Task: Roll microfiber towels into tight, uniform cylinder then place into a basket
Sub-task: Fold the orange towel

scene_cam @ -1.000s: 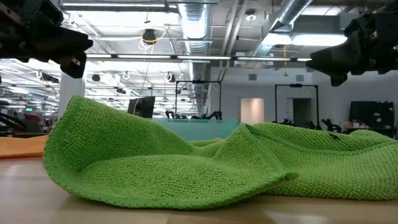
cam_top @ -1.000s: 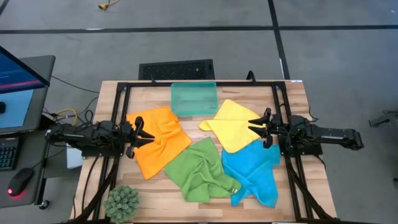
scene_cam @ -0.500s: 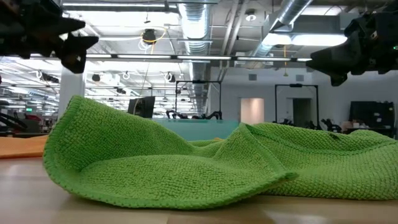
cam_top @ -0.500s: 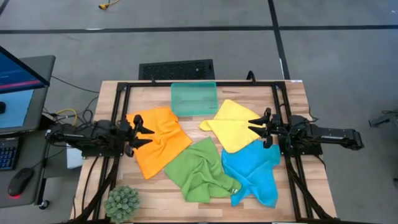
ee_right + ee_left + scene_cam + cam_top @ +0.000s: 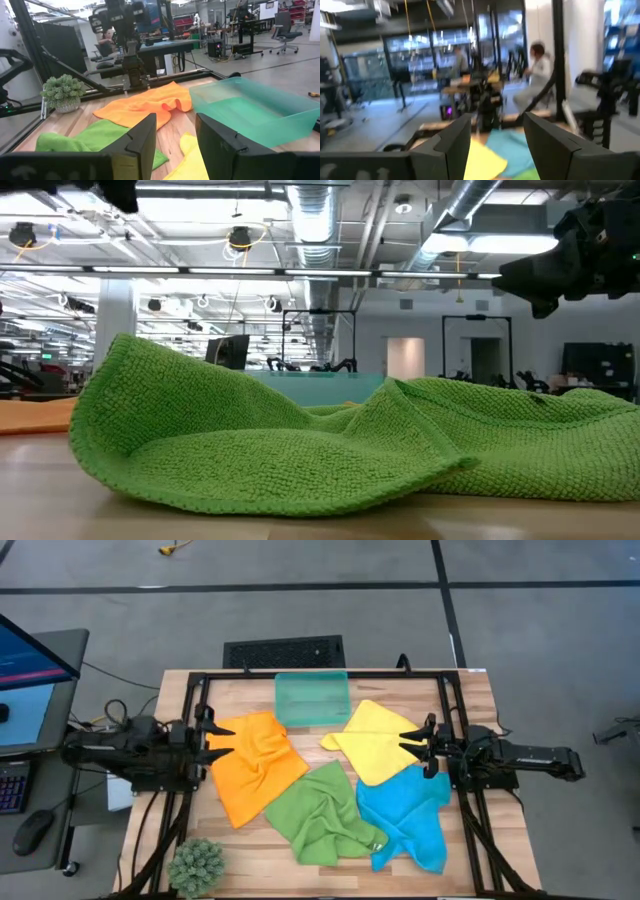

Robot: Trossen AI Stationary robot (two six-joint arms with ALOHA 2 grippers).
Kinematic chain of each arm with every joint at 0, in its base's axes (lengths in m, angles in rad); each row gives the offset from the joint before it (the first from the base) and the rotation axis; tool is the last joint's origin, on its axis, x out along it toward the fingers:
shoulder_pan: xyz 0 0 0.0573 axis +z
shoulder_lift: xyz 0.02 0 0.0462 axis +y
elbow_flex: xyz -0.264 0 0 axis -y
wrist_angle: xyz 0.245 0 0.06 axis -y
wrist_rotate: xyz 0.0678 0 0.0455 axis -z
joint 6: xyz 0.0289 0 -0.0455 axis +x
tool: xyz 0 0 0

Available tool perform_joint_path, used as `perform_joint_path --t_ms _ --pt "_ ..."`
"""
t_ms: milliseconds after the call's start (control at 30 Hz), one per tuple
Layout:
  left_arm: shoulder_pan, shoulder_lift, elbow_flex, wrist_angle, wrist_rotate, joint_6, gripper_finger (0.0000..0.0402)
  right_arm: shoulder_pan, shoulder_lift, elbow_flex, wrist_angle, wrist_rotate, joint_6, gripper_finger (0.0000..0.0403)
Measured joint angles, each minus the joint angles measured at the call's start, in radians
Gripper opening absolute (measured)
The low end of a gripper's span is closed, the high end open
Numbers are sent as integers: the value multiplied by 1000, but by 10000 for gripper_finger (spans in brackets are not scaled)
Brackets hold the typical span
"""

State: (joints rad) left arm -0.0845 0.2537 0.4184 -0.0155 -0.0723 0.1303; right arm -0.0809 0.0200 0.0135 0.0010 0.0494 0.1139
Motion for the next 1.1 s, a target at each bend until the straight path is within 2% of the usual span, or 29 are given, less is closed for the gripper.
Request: perform_joint_path --t_ms 300,567,767,1100 --pt "-2 424 371 -407 -25 27 177 0 0 0 0 0 0 159" --pt "-80 729 588 -699 -48 -69 177 0 0 0 0 0 0 159" --pt "-214 871 663 -845 -151 -224 177 0 0 0 0 0 0 159" --pt "-449 983 638 -871 -212 -566 177 0 0 0 0 0 0 159"
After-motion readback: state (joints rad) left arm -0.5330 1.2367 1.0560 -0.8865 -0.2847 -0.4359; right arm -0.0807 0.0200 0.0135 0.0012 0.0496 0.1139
